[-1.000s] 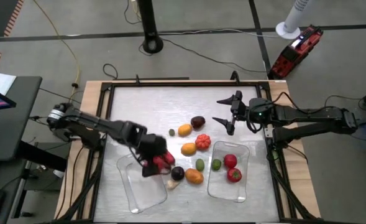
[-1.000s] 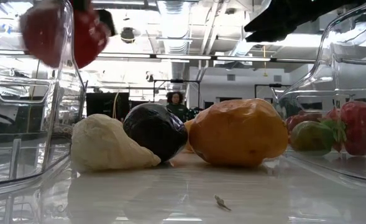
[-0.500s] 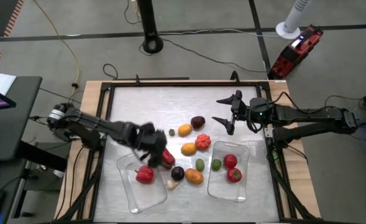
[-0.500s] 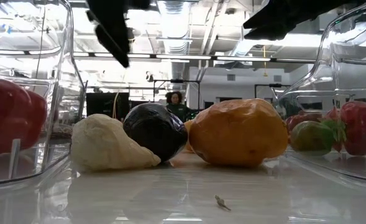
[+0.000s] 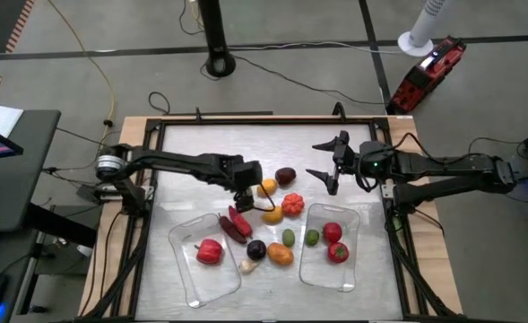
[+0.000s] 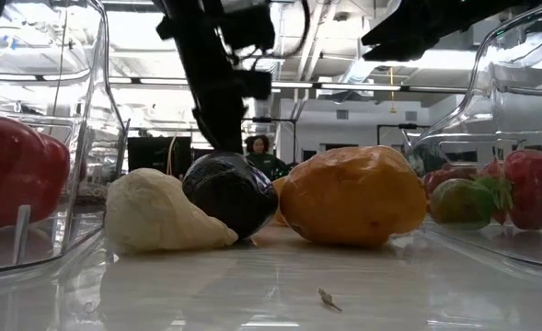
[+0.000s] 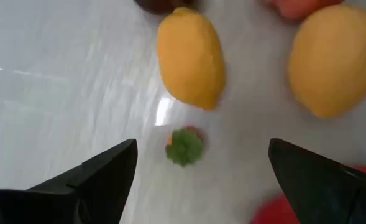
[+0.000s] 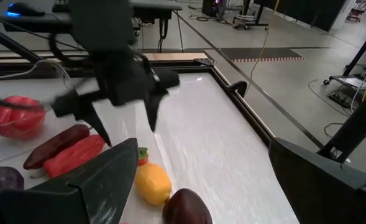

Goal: Sort produce into baskets
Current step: Put the peach into the right transparent bin

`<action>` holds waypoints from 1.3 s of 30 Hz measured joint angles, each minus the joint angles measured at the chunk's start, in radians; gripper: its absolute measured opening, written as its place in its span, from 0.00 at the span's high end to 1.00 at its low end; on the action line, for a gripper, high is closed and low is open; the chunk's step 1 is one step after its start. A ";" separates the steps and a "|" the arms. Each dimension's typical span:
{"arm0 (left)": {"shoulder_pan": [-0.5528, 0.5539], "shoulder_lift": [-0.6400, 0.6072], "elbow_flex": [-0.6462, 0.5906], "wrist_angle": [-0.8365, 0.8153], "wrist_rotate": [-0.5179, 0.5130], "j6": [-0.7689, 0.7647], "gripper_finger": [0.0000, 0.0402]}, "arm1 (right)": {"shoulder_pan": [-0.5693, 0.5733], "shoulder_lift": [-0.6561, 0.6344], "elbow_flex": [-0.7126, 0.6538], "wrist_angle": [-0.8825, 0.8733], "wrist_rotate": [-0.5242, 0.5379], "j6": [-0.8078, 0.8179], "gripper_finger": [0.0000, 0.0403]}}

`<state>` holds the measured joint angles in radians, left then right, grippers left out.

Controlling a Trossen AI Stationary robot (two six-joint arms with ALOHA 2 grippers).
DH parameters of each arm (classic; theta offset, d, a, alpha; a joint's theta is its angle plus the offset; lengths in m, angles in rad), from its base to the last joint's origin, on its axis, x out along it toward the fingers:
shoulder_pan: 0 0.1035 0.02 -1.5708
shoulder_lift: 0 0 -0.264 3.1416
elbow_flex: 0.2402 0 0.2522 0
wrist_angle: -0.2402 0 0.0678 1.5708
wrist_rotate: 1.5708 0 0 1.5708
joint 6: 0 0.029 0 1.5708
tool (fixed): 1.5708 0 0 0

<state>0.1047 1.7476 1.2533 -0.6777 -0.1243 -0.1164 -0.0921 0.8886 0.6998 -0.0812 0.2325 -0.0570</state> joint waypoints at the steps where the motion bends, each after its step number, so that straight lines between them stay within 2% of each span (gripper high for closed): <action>1: 0.011 0.015 0.000 0.004 0.009 0.001 0.13 | 0.000 0.000 0.000 -0.002 0.000 0.001 0.04; 15: 0.084 0.158 0.000 0.056 0.067 0.016 0.15 | 0.000 0.000 -0.001 -0.012 -0.001 0.004 0.04; 19: 0.082 0.170 0.000 0.051 0.066 0.008 0.23 | 0.000 0.000 -0.002 -0.012 -0.001 0.004 0.04; 28: 0.082 0.170 0.000 0.026 0.040 -0.026 0.50 | 0.000 0.000 -0.002 -0.012 -0.001 0.005 0.04; 33: 0.082 0.170 0.000 -0.003 0.041 -0.028 0.62 | 0.000 0.000 -0.002 -0.012 -0.001 0.007 0.04; 39: 0.080 0.150 0.000 0.002 0.101 -0.046 0.71 | 0.000 0.000 -0.002 -0.012 0.000 0.004 0.04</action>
<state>0.1849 1.8978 1.2533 -0.6761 -0.0233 -0.1627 -0.0922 0.8886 0.6983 -0.0934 0.2324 -0.0535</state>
